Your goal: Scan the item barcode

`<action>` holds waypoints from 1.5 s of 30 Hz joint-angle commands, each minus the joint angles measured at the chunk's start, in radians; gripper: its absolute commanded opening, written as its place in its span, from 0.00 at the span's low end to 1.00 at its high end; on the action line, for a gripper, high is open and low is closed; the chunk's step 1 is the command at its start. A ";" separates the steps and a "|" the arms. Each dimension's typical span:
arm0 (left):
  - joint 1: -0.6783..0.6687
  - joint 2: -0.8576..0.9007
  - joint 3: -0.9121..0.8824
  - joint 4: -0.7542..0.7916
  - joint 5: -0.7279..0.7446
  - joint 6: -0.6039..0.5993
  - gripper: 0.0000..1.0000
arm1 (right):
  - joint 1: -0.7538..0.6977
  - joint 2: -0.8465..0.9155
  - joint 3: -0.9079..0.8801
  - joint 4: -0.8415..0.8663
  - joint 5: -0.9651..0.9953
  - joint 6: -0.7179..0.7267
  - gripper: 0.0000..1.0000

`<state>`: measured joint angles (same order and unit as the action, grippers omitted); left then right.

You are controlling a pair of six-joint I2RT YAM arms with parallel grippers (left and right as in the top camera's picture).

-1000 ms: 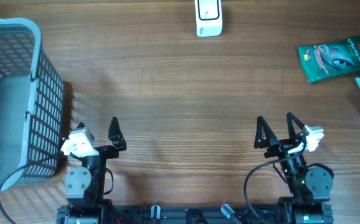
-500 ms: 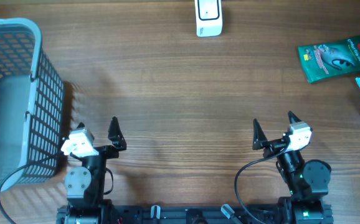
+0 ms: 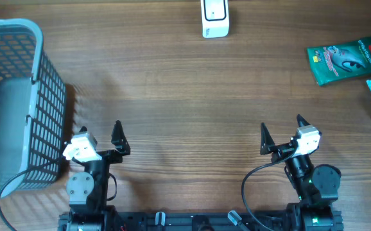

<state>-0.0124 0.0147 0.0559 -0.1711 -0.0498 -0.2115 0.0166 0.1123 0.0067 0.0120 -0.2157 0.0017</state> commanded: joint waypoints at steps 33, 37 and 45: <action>0.006 -0.008 -0.007 0.004 0.016 -0.002 1.00 | 0.036 -0.109 -0.002 0.003 0.013 -0.009 1.00; 0.006 -0.008 -0.007 0.004 0.016 -0.002 1.00 | 0.037 -0.109 -0.002 0.003 0.014 -0.009 1.00; 0.006 -0.008 -0.008 0.004 0.016 -0.002 1.00 | 0.037 -0.109 -0.002 0.003 0.013 -0.010 1.00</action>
<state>-0.0124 0.0147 0.0559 -0.1711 -0.0498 -0.2115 0.0498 0.0174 0.0078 0.0135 -0.2153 0.0013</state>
